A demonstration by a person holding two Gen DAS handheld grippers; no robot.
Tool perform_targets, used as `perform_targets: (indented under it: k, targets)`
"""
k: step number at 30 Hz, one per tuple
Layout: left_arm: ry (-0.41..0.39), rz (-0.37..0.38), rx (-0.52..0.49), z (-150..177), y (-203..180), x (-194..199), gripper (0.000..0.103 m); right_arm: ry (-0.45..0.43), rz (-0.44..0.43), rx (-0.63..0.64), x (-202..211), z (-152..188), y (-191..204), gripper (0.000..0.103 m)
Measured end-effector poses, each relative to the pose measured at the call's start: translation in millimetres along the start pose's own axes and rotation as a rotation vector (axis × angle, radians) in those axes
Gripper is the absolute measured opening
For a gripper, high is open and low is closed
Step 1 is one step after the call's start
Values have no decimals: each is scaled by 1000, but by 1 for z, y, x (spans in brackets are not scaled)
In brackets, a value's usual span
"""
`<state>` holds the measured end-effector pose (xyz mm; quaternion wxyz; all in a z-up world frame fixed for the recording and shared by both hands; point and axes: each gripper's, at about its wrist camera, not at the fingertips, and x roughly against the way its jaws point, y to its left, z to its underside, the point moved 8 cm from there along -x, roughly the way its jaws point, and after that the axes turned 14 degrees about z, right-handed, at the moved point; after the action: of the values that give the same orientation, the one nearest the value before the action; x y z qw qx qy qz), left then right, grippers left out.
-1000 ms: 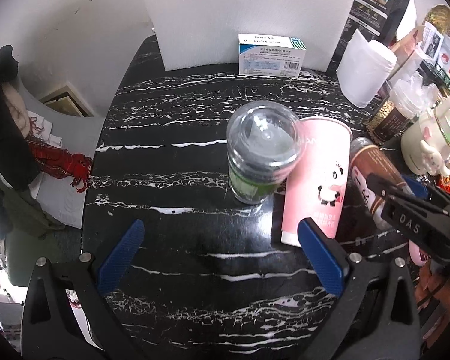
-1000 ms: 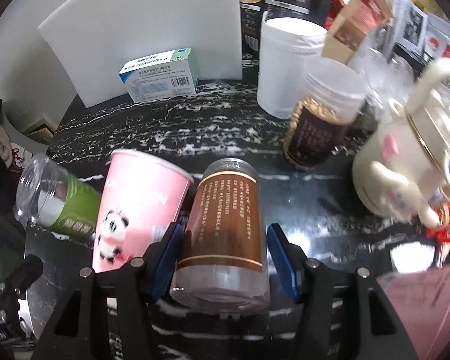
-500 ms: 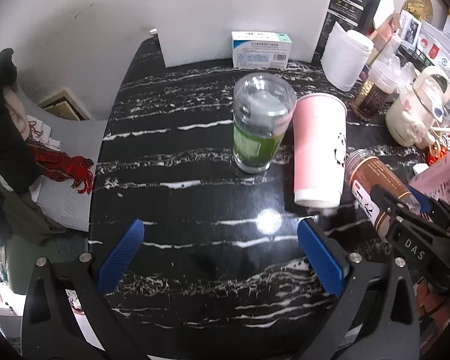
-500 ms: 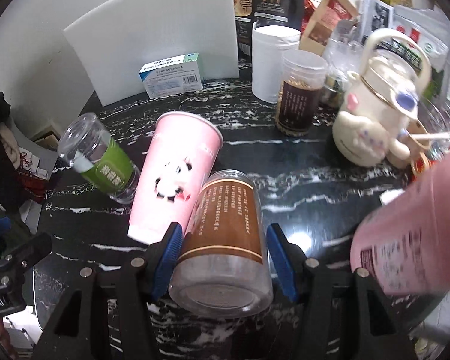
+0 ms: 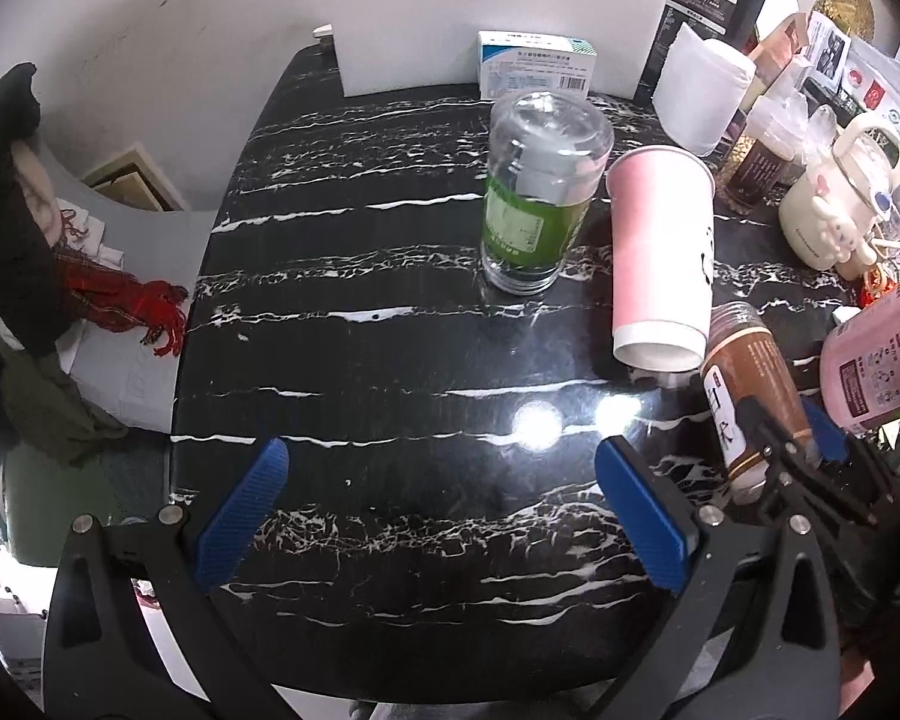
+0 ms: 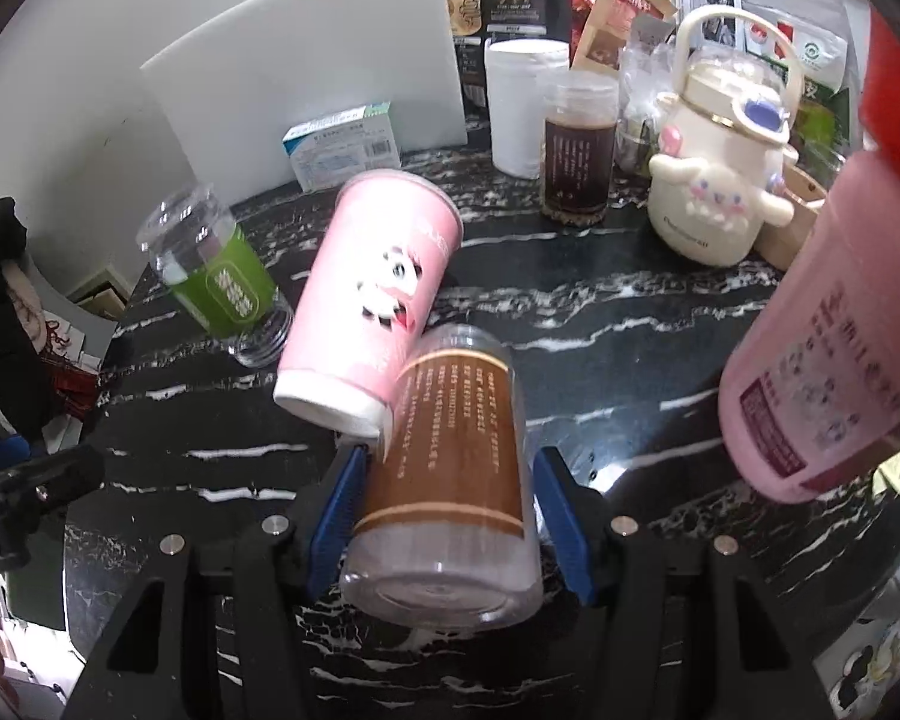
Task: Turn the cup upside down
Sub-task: 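Lift the jar with the right gripper and carry it toward the left gripper, then close the left gripper on the jar while the right gripper opens and releases it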
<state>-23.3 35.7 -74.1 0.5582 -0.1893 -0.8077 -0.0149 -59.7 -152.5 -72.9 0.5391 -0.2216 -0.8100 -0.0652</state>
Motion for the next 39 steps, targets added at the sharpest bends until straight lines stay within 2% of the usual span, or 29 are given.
perform_targets:
  k: [6, 21, 24, 26, 27, 33, 39]
  targets:
    - [9, -13, 10, 6, 3, -2, 102, 19, -15, 22, -6, 12, 8, 59]
    - [9, -26, 7, 19, -3, 3, 102, 39, -38, 36, -10, 15, 13, 59]
    - [5, -25, 2, 18, -5, 5, 102, 33, -26, 47, -6, 14, 14, 66]
    - [-1, -24, -5, 17, -8, 9, 102, 24, -32, 49, 0, 12, 12, 74]
    - [-3, -23, -8, 17, -9, 10, 102, 18, -33, 50, 4, 10, 11, 75]
    - [-12, 0, -31, 12, -23, 17, 102, -19, -21, 63, 35, 3, -9, 75]
    - [0, 42, -63, 10, -54, 17, 102, -16, 54, 69, 59, 7, -52, 75]
